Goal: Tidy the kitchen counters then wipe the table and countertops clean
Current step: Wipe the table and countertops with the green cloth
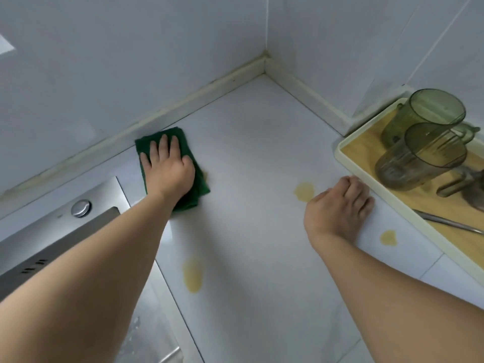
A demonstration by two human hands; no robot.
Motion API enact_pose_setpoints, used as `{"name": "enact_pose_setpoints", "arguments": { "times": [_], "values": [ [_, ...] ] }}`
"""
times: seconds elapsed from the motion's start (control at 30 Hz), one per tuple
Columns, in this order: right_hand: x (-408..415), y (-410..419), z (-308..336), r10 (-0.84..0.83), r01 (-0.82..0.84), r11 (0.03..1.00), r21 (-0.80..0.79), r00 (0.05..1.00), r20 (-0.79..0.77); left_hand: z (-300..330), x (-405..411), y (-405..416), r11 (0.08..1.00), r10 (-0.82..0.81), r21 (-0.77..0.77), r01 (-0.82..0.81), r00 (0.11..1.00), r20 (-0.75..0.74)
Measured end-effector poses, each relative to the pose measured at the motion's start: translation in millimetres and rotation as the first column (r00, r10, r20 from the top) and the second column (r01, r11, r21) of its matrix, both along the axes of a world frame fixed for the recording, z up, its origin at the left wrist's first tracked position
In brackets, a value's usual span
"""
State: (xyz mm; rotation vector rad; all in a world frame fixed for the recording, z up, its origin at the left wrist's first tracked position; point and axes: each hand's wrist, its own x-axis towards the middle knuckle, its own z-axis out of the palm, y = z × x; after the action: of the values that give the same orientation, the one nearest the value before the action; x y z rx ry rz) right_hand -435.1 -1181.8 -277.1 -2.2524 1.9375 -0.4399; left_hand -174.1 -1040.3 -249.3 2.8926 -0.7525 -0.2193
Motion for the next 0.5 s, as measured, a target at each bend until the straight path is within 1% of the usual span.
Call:
{"name": "enact_pose_setpoints", "arguments": {
  "times": [0.03, 0.13, 0.17, 0.27, 0.37, 0.5],
  "values": [
    [1.2, 1.8, 0.8, 0.018, -0.018, 1.000, 0.004, 1.000, -0.003, -0.3, -6.8, 8.3, 1.000, 0.018, -0.007, -0.018, 1.000, 0.011],
    [1.1, -5.3, 1.5, -0.008, 0.009, 0.999, 0.034, 1.000, -0.011, -2.6, -37.1, 18.6, 0.999, 0.050, -0.021, -0.050, 0.998, 0.024],
    [0.3, -0.8, 1.7, 0.024, -0.023, 0.999, 0.038, 1.000, -0.012, -3.7, -57.3, 34.3, 0.996, 0.092, -0.025, -0.091, 0.995, 0.035],
    [0.2, 0.6, 5.3, 0.039, -0.039, 0.997, 0.061, 0.999, 0.004, -6.4, -106.8, 58.6, 0.992, 0.124, -0.027, -0.123, 0.991, 0.049],
    [-1.7, 3.0, 10.5, 0.051, -0.053, 0.995, 0.089, 0.998, 0.033, -6.3, -162.1, 79.9, 0.988, 0.150, -0.035, -0.148, 0.988, 0.041],
    [-2.5, 3.8, 15.5, 0.061, -0.064, 0.991, 0.116, 0.998, 0.033, -7.0, -246.4, 98.1, 0.986, 0.162, -0.030, -0.161, 0.987, 0.016]
  ]
}}
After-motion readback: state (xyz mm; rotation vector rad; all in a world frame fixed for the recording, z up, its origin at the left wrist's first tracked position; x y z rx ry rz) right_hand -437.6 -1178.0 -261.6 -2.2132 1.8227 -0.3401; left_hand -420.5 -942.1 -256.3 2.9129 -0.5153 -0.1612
